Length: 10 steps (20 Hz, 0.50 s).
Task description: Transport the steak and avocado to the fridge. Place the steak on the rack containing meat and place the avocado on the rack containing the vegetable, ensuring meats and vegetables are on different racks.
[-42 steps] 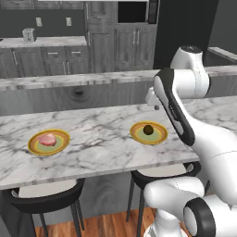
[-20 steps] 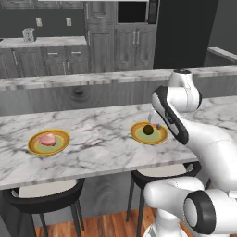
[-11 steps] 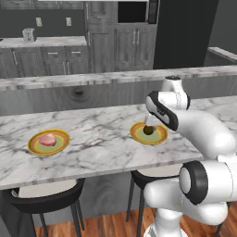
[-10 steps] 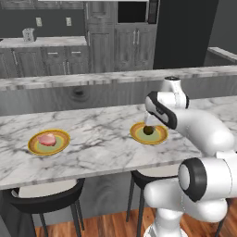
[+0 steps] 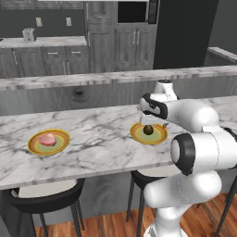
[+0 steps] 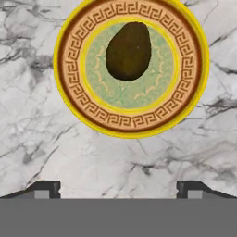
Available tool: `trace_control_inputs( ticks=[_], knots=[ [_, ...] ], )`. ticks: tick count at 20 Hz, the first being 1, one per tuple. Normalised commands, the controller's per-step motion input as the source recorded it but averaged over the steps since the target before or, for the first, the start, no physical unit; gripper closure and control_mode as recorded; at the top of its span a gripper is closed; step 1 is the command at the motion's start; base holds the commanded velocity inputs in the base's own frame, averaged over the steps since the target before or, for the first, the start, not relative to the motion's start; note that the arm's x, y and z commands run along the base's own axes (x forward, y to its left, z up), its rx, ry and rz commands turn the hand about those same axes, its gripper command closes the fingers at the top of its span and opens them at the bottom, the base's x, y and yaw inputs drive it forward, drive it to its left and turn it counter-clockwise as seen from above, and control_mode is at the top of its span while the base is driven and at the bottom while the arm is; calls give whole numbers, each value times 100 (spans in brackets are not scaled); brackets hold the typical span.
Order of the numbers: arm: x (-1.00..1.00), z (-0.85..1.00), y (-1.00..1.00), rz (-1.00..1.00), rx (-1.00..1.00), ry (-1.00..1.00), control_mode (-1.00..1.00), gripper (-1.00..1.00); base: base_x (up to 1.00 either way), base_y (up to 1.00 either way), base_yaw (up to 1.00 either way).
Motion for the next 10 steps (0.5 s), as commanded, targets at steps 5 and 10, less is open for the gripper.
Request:
trace_control_inputs(
  ticks=[5, 10],
  knots=[
    [44, -25, -8, 0, 0, 0, -100, -100, 0, 0, 0],
    [34, -29, -11, 0, 0, 2, -100, -100, 0, 0, 0]
  ],
)
